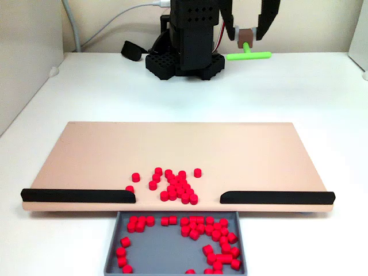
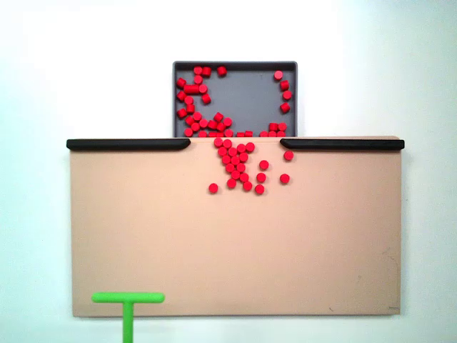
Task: Push granules from left to the grey container
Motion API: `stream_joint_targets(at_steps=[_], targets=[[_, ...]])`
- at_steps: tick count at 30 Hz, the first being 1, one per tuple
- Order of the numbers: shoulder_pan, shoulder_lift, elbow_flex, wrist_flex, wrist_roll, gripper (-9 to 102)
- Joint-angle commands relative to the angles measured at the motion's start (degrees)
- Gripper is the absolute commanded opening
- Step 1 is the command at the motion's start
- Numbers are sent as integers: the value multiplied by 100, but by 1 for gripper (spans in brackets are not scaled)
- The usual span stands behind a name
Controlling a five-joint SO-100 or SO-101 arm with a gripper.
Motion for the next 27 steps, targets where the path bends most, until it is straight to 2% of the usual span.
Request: stream_joint_targets(at_steps=[1, 8, 27], targets=[[510, 114, -18, -79, -835, 0], [1670, -70, 316, -677, -1705, 0], [1819, -352, 229, -729, -1239, 0]])
